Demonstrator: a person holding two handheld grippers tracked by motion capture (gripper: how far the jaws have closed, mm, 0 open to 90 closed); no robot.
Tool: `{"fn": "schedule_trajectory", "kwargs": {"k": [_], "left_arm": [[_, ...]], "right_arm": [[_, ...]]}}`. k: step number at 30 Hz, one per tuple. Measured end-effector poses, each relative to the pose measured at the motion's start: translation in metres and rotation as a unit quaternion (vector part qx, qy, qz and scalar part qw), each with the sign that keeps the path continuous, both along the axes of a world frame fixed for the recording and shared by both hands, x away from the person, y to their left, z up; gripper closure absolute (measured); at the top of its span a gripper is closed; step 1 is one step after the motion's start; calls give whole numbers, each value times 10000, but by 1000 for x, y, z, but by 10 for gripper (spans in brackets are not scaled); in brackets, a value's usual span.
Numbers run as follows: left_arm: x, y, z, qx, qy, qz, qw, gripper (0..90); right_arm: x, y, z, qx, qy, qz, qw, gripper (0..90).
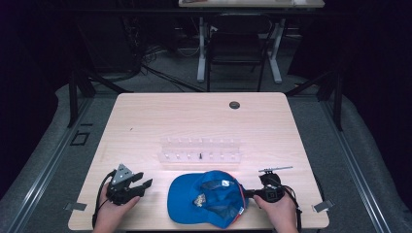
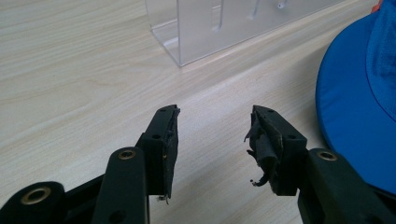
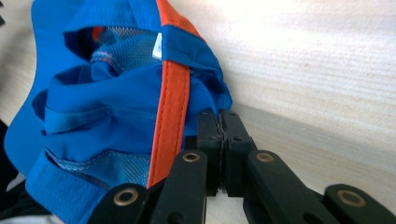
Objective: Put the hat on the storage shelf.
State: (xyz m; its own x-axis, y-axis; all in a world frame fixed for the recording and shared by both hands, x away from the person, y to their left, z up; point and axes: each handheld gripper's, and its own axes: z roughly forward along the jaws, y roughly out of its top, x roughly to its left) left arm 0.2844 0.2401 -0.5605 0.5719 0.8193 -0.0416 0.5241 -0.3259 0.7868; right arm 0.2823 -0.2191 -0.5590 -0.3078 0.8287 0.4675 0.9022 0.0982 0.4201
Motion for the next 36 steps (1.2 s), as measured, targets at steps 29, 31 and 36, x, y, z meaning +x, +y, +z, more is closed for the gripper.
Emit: {"fn": "schedule_trajectory", "kwargs": {"k": [29, 31, 36], "left_arm": [[-2, -2, -1, 61, 15, -49, 10000, 526], [-2, -2, -1, 62, 7, -44, 10000, 526], [-2, -2, -1, 67, 17, -47, 10000, 525]], "right_arm": [[34, -34, 72, -117, 1092, 70, 9939, 889], [36, -36, 77, -104, 1125, 84, 9936, 889], [40, -36, 84, 32, 1229, -5, 9924, 890]]}}
